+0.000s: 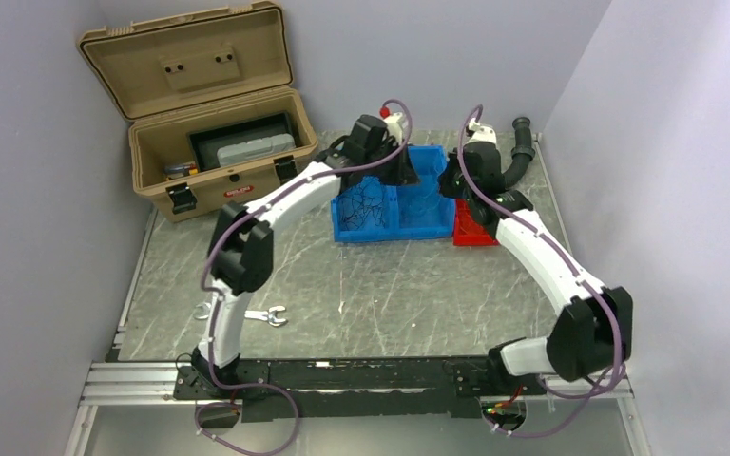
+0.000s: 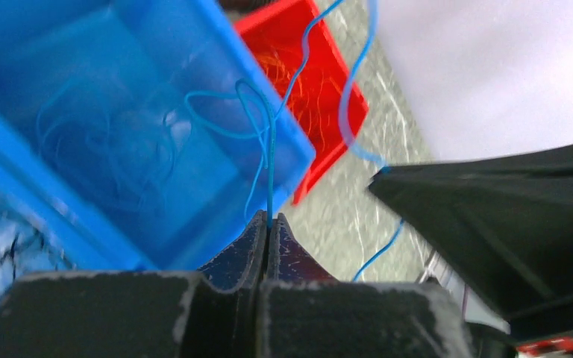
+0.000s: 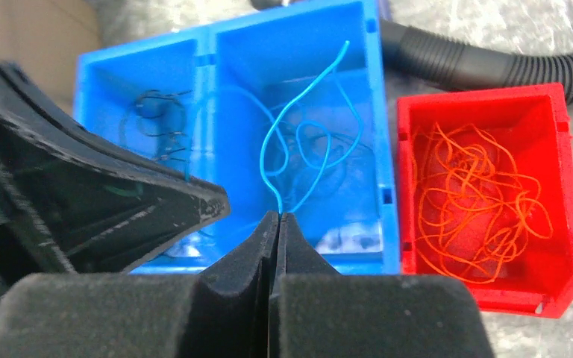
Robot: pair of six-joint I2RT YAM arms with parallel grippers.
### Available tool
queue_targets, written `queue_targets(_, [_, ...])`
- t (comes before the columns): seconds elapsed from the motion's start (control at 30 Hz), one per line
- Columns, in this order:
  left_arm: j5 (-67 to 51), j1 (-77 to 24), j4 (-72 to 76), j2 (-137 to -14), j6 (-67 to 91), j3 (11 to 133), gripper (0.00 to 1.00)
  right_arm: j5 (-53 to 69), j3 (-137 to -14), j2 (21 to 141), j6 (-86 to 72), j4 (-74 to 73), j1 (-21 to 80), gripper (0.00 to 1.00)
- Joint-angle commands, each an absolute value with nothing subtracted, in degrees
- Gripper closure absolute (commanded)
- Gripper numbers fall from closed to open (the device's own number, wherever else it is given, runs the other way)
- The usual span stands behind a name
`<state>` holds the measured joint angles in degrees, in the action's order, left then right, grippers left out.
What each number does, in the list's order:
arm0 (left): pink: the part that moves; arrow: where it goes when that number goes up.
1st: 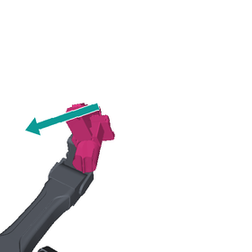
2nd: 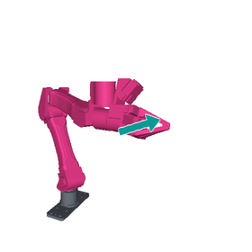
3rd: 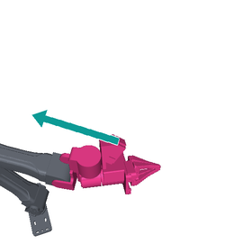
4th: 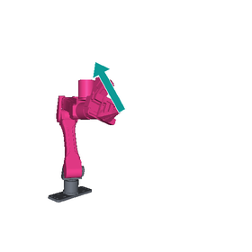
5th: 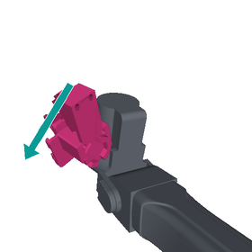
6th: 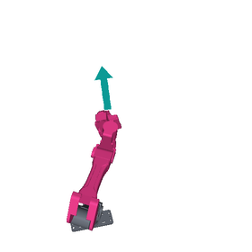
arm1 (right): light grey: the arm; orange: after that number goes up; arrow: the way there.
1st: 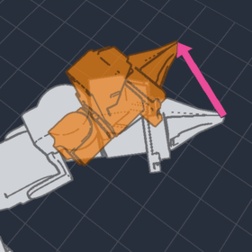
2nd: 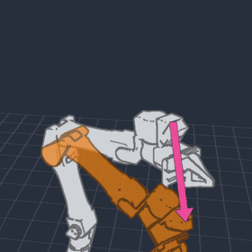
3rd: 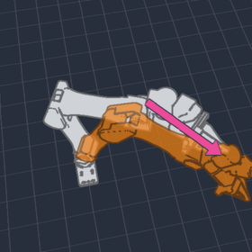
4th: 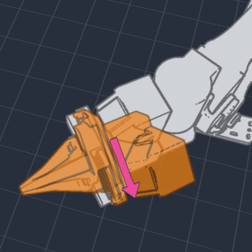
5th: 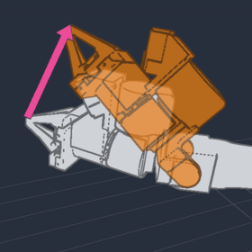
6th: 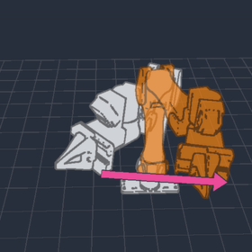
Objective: Untangle the cables
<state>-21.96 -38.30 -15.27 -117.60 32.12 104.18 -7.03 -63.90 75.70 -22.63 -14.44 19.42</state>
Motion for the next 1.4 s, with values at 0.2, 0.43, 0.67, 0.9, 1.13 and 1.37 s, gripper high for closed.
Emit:
queue_targets(0.2, [-18.5, -38.5, -28.9, -131.3, 26.7, 129.5, 0.33, 0.7, -72.6, 92.6, -20.6, -10.9, 13.3, 1.0])
queue_targets(0.43, [-15.3, -37.0, -27.4, -122.0, 24.4, 121.6, 0.14, 3.1, -77.7, 100.0, -19.8, -10.5, 12.7, 1.0])
queue_targets(0.67, [-12.0, -37.0, -24.5, -107.8, 21.5, 109.8, 0.08, 2.9, -86.6, 110.6, -17.3, -13.9, 13.1, 1.0])
queue_targets(0.9, [-8.3, -34.6, -19.5, -88.5, 20.6, 87.1, 0.01, 1.4, -87.0, 109.3, -16.6, -15.2, 14.2, 0.75])
queue_targets(1.13, [0.7, -32.2, -17.3, -72.6, 21.1, 67.8, 0.0, 1.2, -82.0, 96.9, -16.0, -16.4, 14.3, 0.49])
queue_targets(1.37, [6.6, -32.1, -10.1, -57.8, 20.7, 49.5, 0.01, 4.1, -71.2, 81.0, -17.9, -13.6, 14.3, 0.05])
